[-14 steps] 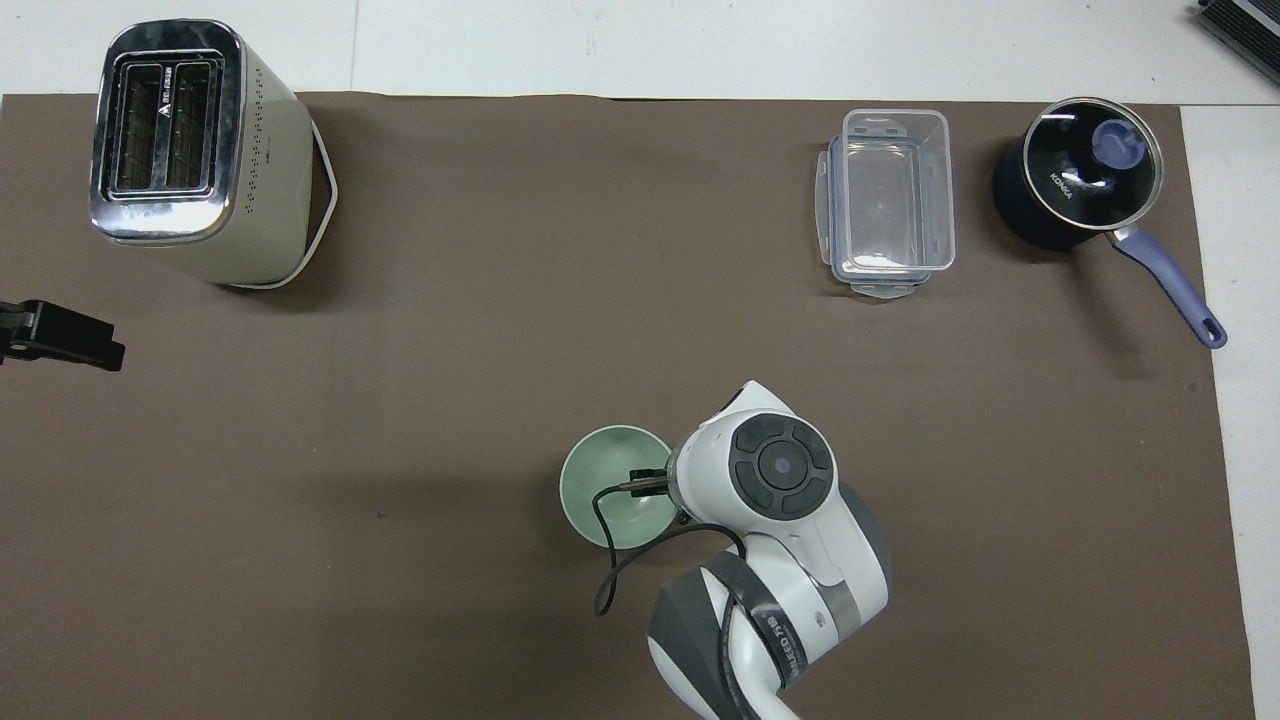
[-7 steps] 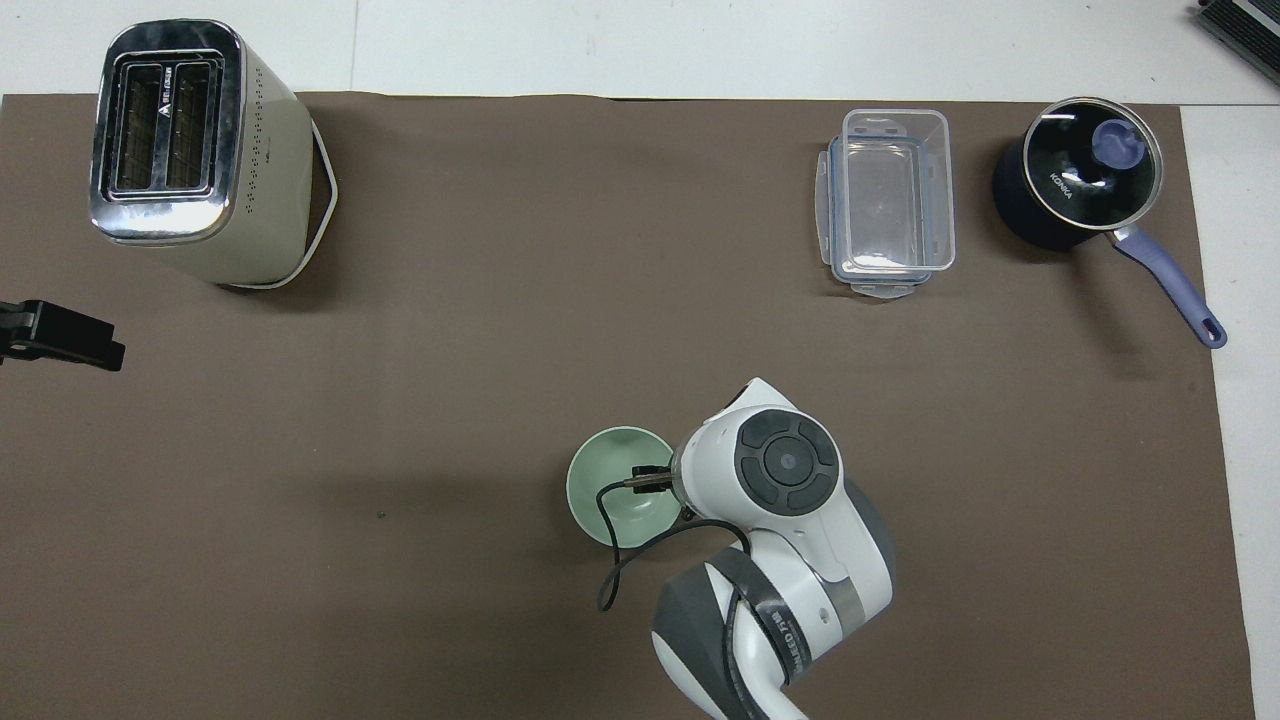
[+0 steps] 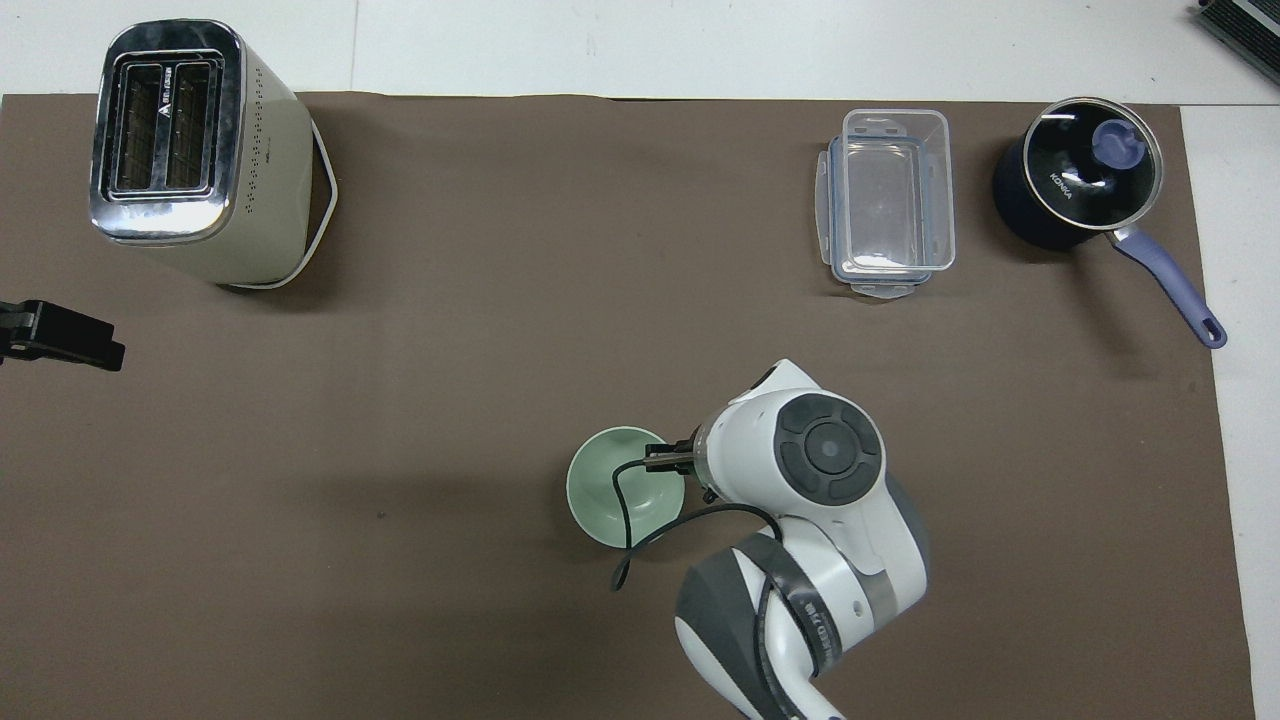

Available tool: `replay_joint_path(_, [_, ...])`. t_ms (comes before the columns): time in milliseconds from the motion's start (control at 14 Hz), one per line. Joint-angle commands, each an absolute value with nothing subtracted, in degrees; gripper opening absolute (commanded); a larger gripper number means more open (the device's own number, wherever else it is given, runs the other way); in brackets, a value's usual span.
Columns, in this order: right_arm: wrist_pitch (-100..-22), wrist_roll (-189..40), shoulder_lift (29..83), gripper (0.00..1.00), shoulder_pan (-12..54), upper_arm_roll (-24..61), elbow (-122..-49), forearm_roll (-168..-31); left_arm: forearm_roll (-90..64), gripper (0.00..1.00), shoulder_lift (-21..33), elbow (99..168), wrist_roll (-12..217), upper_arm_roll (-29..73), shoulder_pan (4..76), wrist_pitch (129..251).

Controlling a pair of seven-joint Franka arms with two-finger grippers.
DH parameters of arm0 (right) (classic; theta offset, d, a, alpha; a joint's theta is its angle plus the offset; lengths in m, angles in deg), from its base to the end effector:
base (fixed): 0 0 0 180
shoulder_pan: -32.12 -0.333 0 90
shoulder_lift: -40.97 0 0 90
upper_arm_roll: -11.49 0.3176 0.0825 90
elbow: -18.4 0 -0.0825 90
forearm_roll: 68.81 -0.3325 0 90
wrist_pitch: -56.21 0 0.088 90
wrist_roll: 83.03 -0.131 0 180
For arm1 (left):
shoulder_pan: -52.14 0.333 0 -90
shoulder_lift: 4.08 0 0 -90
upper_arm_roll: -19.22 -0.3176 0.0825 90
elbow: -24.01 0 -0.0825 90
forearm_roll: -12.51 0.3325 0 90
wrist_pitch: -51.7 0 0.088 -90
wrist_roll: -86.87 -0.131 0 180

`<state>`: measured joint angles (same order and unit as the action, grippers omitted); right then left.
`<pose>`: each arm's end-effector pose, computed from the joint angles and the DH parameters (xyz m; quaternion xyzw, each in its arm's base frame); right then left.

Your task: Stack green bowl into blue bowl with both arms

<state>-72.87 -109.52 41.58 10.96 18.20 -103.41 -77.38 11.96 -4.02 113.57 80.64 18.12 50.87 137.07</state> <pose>0.4509 0.2461 0.4217 -0.9959 0.0317 -0.0236 0.0810 0.4928 -0.0028 0.5981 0.9977 -0.0560 -0.0368 0.0067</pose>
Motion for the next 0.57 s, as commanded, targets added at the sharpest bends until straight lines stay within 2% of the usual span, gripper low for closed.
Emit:
replay_joint_path(0, [-68.87,-109.58,37.38,1.0,17.23,18.08,-102.46,-76.81,13.12,1.0,-4.78,113.93,80.72,18.26,51.0,136.6])
replay_joint_path(143, [-66.33,-108.0,36.75,1.0,22.33,18.17,-99.22,-73.92,13.21,1.0,-4.78,113.93,80.72,18.26,51.0,136.6])
replay_joint_path(500, [-50.61,-102.29,37.45,1.0,33.15,18.17,-84.82,-72.76,13.12,1.0,-4.78,113.93,80.72,18.26,51.0,136.6])
